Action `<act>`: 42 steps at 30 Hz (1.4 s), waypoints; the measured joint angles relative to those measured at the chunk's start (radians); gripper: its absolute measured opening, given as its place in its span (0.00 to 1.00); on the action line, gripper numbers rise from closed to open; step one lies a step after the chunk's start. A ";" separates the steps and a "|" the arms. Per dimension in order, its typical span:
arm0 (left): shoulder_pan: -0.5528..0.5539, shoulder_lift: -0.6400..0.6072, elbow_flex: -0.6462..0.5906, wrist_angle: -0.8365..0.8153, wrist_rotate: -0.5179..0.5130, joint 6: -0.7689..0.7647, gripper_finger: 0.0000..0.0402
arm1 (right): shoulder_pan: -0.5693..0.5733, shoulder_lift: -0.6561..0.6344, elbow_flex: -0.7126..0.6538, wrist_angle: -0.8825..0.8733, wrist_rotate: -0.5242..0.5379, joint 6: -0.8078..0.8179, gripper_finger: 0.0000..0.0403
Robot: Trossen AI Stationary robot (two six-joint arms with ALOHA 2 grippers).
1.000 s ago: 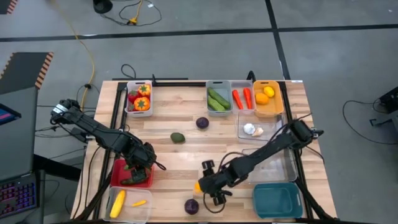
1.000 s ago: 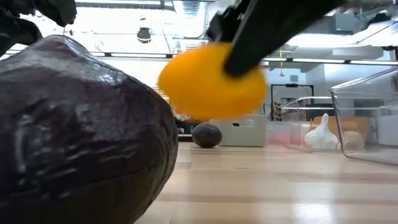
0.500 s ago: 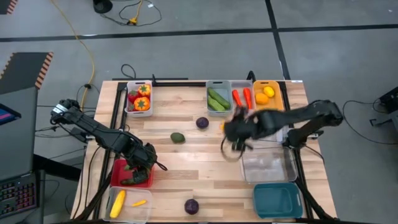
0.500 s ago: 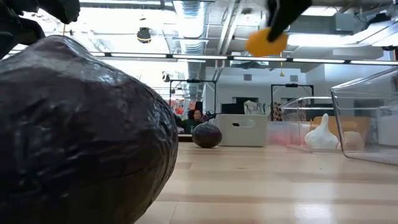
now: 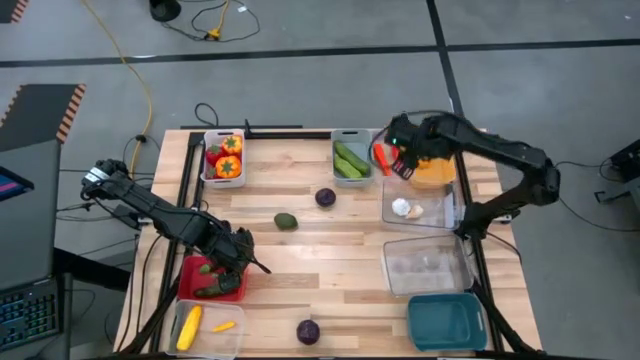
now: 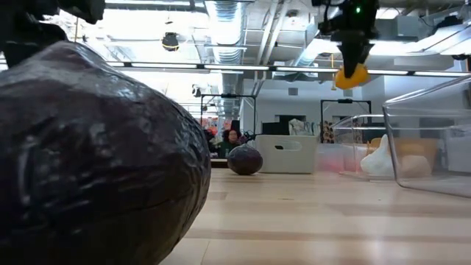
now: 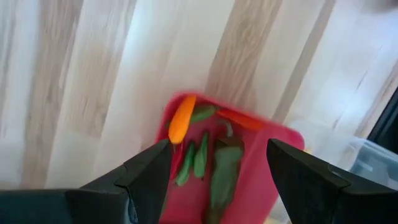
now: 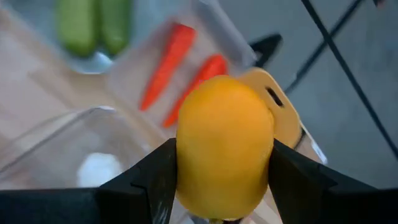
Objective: Sort produce into baskets
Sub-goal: Put the yellow lemon into the yellow bin
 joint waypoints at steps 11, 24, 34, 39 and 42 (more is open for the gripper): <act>0.000 0.000 0.000 0.062 -0.026 0.002 0.62 | -0.288 0.036 -0.001 -0.029 -0.004 -0.002 0.62; 0.000 0.000 0.000 0.061 -0.027 0.002 0.62 | -0.428 0.034 -0.001 -0.035 -0.009 -0.003 0.65; 0.000 0.000 0.000 0.061 -0.027 0.002 0.62 | -0.459 0.034 -0.001 -0.037 -0.087 -0.002 0.65; 0.000 0.000 0.000 0.061 -0.027 0.002 0.62 | -0.459 0.034 -0.001 -0.036 -0.098 0.005 0.65; 0.000 0.000 0.000 0.061 -0.027 0.002 0.62 | -0.466 0.034 -0.001 -0.037 -0.110 0.006 0.65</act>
